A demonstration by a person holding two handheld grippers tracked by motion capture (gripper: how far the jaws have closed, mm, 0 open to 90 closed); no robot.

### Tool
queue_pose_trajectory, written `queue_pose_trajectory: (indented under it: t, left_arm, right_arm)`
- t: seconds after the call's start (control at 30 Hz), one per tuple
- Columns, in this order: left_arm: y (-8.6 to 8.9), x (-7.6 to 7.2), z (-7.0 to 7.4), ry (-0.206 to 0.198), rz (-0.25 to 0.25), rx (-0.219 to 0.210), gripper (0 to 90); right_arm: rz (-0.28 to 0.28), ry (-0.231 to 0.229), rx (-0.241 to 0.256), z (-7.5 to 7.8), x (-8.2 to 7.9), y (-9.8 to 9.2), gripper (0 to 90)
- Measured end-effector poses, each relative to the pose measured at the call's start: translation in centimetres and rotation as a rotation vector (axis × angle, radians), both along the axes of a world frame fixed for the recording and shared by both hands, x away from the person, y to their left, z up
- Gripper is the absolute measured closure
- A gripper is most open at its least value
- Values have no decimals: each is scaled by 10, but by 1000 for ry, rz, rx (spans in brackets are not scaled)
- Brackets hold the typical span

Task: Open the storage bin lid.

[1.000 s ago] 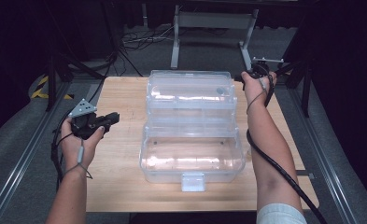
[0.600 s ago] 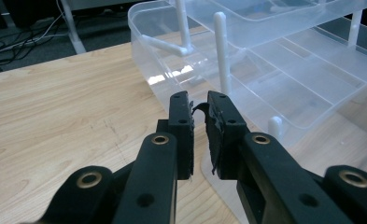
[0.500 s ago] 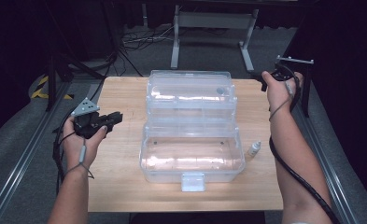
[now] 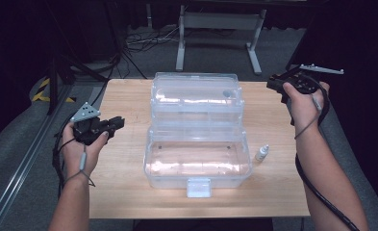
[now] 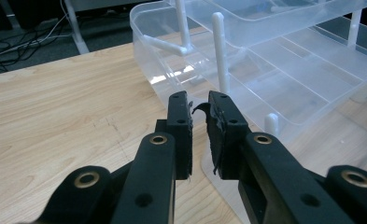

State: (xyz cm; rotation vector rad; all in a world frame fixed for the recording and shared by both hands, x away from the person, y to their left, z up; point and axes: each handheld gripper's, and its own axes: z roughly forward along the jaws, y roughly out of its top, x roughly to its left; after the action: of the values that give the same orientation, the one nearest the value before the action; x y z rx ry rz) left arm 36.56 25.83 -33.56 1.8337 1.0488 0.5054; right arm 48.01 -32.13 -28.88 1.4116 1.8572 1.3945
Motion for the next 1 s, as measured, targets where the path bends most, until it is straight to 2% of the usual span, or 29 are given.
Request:
queue_pose_trajectory:
  t: [0.23, 0.43, 0.6, 0.8, 0.9, 1.0]
  left_arm:
    - [0, 0, 0, 0, -2, -5, 783]
    - [-4, 1, 0, 9, -8, 2, 776]
    - [-2, 1, 0, 15, -5, -1, 774]
    - [-1, 0, 0, 14, -3, -5, 774]
    - [1, -1, 1, 12, -1, -9, 773]
    - [1, -1, 2, 9, 3, -15, 772]
  right_arm:
    - [17, -7, 7, -3, -25, -11, 565]
    - [21, 14, -19, -13, -43, -22, 549]
    - [28, 15, -54, -19, -57, -25, 538]
    - [52, 19, -30, -24, -72, -26, 530]
    - [76, 54, -12, -28, -75, -26, 508]
    - [93, 94, -39, -35, -77, -26, 490]
